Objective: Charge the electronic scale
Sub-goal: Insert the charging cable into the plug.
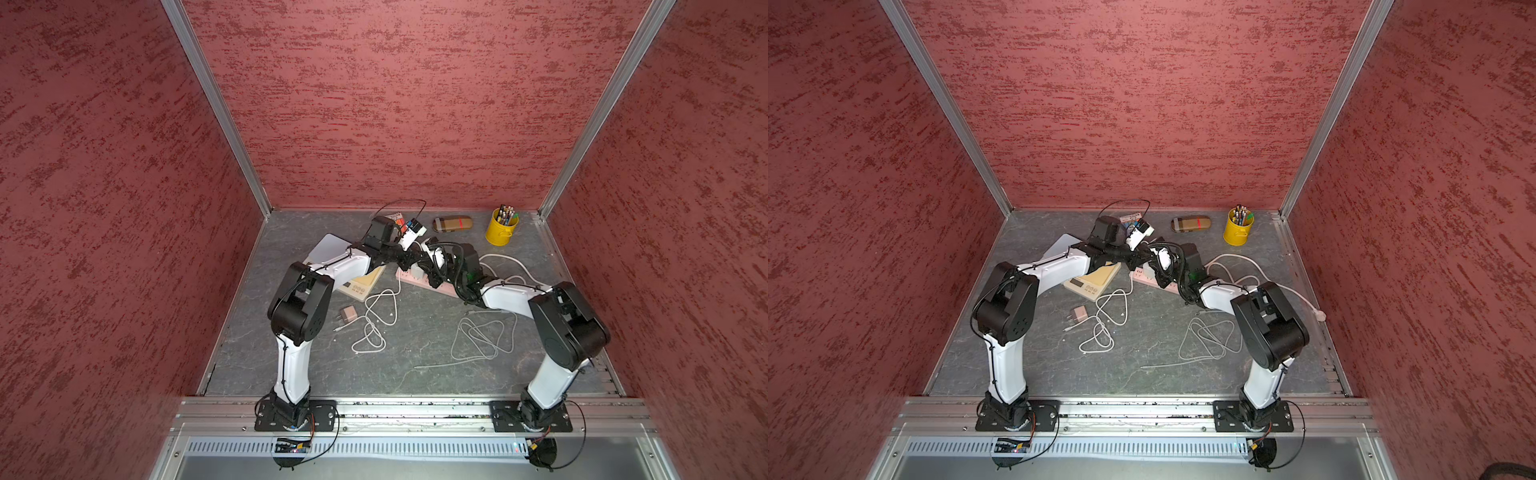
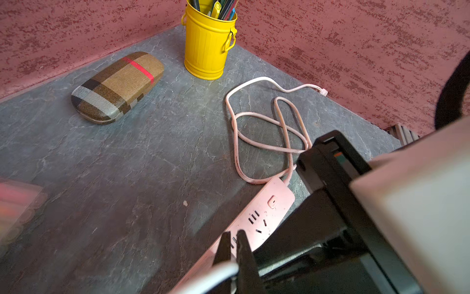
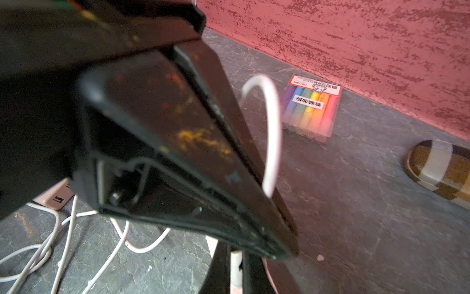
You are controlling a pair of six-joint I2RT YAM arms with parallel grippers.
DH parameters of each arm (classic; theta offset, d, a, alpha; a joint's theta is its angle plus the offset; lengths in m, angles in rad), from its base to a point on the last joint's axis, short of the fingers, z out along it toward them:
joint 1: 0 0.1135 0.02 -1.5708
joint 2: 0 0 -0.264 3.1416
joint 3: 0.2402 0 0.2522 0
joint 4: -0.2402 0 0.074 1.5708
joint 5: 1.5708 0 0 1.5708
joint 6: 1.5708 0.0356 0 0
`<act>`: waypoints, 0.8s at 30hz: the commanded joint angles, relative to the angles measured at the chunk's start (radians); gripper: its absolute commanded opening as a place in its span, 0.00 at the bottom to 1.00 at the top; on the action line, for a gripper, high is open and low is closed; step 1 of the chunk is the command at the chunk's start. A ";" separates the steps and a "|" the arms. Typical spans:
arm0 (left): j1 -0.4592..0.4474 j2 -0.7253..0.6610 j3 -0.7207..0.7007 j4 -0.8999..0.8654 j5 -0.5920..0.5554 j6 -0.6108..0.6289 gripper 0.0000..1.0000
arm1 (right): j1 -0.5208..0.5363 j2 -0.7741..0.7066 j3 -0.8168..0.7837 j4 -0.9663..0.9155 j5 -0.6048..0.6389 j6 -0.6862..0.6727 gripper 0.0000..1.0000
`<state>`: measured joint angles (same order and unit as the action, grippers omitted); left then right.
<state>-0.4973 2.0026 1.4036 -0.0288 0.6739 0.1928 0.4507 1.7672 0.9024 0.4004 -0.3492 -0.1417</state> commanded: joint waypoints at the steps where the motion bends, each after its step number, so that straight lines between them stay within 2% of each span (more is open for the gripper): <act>1: -0.054 0.049 -0.083 -0.246 0.042 -0.027 0.00 | 0.007 0.068 -0.021 -0.194 0.076 0.046 0.00; 24: -0.040 0.078 -0.190 -0.186 0.013 -0.094 0.00 | 0.058 0.129 0.023 -0.284 0.125 0.056 0.00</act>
<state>-0.4976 1.9949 1.3243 0.0971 0.6273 0.1196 0.4759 1.7935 0.9497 0.3370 -0.2966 -0.1307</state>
